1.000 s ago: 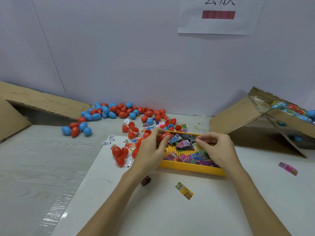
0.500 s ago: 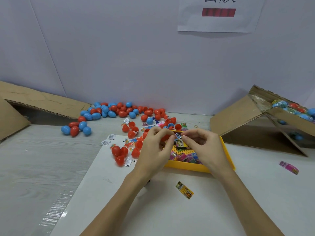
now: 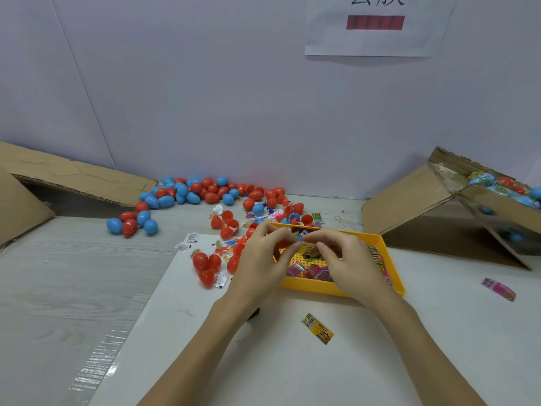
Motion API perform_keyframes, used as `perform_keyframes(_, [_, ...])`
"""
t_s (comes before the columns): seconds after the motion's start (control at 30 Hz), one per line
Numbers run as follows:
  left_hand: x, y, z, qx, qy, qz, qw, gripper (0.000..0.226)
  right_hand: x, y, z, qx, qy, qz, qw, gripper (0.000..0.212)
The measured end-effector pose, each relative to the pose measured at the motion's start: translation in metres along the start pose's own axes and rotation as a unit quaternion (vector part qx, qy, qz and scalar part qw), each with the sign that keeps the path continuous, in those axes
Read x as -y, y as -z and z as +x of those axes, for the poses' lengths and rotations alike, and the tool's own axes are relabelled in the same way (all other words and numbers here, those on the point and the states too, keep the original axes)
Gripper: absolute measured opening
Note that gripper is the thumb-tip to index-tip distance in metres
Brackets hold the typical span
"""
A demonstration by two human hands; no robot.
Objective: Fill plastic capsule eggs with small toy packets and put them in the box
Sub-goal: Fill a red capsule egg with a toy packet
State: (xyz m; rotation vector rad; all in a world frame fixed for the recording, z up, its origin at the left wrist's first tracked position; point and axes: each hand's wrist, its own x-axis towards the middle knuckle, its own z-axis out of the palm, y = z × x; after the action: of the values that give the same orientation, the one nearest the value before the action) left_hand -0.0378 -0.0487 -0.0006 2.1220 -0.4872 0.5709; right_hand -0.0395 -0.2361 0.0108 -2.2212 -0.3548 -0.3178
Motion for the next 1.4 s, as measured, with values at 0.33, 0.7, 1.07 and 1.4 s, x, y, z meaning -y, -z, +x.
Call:
perform_keyframes(0.33, [0.005,0.0,0.0,0.035,-0.002,0.013,0.999,0.012,0.005,-0.001,0.0,0.012,-0.002,0.054,0.998,0.015])
perform_keyframes(0.7, [-0.001,0.001,0.001,0.066,0.001,-0.07,0.995,0.034,-0.006,0.009,0.001,-0.097,-0.086,0.084,0.988,0.01])
perform_keyframes(1.07, [-0.007,0.0,-0.001,0.081,0.08,-0.135,0.984,0.025,0.002,-0.001,0.001,-0.07,-0.117,0.211,0.968,0.019])
perform_keyframes(1.4, [-0.008,-0.003,0.0,0.033,0.074,-0.1,0.992,0.022,0.001,-0.003,-0.001,-0.06,-0.1,0.179,0.977,0.013])
